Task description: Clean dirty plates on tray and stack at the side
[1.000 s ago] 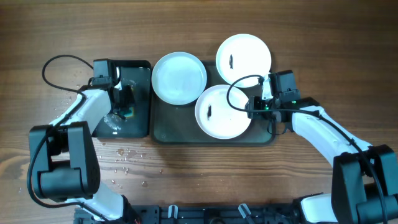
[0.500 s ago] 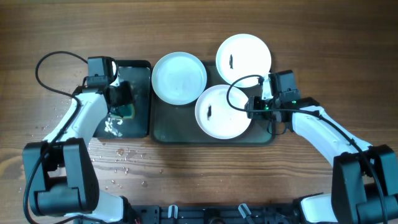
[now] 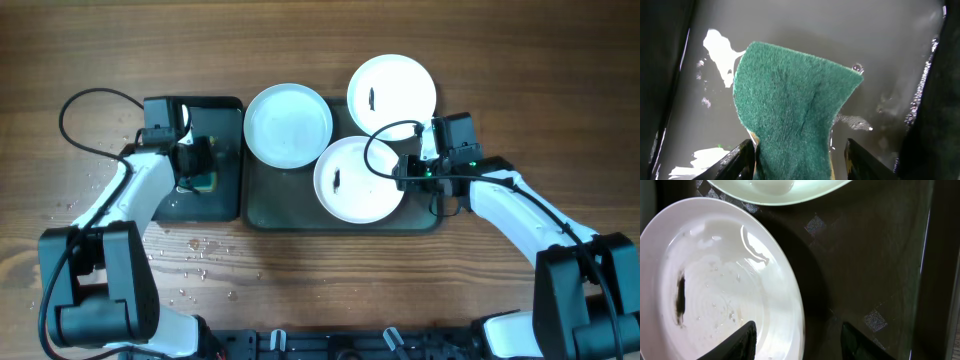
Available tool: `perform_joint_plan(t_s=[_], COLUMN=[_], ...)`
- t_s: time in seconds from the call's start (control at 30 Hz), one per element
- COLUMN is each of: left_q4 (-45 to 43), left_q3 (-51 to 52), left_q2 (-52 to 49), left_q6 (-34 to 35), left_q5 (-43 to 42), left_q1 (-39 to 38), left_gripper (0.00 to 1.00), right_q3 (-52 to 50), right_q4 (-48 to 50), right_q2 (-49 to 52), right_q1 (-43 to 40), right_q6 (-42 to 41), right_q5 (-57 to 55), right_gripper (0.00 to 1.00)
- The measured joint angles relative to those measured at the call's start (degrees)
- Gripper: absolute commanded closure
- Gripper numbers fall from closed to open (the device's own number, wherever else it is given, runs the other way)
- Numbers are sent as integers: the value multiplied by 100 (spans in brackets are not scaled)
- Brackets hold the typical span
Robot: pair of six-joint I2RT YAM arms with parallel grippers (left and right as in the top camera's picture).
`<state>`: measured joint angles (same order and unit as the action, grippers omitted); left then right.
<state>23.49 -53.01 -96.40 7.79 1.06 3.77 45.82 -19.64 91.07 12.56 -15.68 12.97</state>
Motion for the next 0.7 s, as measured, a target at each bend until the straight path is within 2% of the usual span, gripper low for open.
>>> perform_joint_plan(t_s=[0.5,0.7], left_q4=[-330,-315], left_q3=[122,122], left_q2=[-57,-57], left_q6=[-24,-39], left_q5=[61,61], left_q1=[0,0], left_gripper=[57,52], right_q3=[0,0], right_q4=[-4,-48], right_q2=[0,0], right_q1=[0,-2], right_q6=[-2,0], right_q5=[9,9], right_gripper=[45,45])
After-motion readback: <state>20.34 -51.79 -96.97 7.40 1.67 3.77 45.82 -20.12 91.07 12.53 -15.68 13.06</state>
